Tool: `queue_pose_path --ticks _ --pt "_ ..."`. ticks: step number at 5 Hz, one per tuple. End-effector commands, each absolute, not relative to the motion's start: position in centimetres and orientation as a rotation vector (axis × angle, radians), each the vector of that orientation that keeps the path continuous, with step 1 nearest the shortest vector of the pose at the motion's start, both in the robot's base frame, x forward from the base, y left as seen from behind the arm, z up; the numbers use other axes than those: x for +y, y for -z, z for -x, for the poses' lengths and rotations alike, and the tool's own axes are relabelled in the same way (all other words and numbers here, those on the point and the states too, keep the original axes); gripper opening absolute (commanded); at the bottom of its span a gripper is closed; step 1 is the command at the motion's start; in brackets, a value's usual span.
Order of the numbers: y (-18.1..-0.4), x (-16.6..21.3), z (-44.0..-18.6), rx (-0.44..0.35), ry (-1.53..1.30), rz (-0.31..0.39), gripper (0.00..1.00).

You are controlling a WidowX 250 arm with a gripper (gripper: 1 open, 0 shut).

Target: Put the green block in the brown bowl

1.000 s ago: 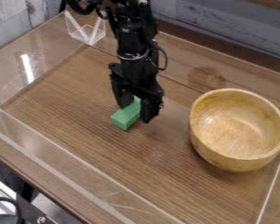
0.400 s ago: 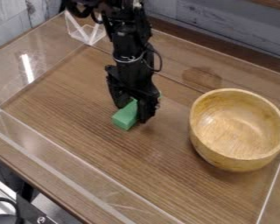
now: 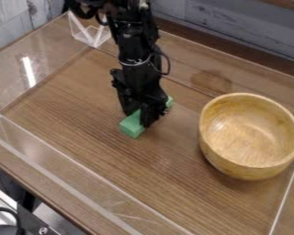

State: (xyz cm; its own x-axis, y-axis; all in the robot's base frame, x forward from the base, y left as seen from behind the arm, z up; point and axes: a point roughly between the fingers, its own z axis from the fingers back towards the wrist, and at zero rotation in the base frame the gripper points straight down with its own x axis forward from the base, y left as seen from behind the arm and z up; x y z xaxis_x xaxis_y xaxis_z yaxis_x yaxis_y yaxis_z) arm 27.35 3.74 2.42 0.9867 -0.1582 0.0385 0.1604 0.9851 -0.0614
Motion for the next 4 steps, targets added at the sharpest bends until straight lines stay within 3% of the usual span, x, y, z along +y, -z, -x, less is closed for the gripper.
queue_pose_path --ticks 1,4 --pt "-3.01 3.71 -27.51 -0.045 0.153 0.068 0.00" --pt "-3.63 3.06 -26.96 -0.019 0.134 0.084 0.00"
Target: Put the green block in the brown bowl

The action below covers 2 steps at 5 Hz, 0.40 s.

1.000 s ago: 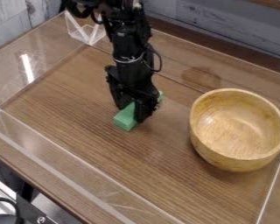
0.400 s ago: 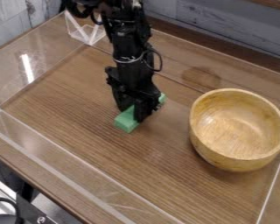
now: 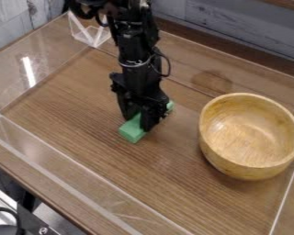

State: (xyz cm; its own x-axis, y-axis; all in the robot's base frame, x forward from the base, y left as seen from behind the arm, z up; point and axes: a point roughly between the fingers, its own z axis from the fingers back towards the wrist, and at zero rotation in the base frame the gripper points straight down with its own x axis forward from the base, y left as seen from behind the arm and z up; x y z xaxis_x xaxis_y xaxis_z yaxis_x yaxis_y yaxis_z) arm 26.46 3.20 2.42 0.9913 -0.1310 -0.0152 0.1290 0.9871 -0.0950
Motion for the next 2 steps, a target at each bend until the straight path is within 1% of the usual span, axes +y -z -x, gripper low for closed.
queue_pose_path --ticks 1,2 --pt "-3.89 2.80 -26.76 -0.009 0.129 0.089 0.00" --pt "-4.08 2.58 -26.59 -0.001 0.126 0.093 0.00"
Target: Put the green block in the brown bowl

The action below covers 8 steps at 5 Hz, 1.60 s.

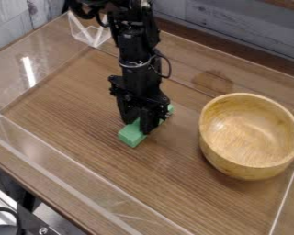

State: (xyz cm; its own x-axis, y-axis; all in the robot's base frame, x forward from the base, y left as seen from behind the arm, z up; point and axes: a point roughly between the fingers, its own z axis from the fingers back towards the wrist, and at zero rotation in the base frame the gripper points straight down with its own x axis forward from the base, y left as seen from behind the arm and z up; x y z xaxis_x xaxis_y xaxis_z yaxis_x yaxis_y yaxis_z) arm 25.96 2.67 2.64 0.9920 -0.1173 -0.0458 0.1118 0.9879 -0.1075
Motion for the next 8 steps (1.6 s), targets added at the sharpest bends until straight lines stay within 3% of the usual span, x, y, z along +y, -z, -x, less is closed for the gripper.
queue_pose_path --ticks 1,8 --pt "-4.3 2.4 -26.4 0.007 0.122 0.097 0.00" --pt "-3.9 1.4 -25.9 0.029 0.091 0.118 0.00"
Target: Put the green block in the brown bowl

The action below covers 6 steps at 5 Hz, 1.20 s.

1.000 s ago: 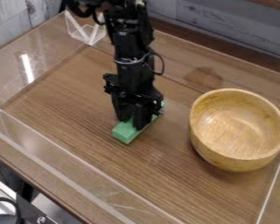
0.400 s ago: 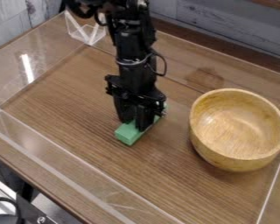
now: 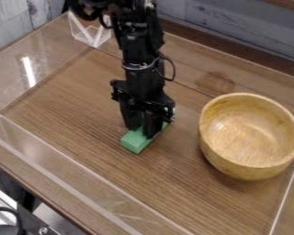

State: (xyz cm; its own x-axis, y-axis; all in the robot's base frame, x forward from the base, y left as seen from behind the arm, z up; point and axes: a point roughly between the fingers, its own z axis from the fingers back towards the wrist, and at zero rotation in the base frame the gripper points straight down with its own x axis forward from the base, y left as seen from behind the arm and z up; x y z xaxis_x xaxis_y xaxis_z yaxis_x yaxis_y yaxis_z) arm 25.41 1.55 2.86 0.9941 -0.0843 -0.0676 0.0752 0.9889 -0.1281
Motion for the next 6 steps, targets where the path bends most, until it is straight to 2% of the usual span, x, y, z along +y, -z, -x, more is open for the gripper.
queue_pose_path --ticks 1,6 --pt "-3.71 1.22 -25.83 0.032 0.087 0.121 0.00" --pt "-3.21 0.54 -25.28 0.050 0.067 0.136 0.00"
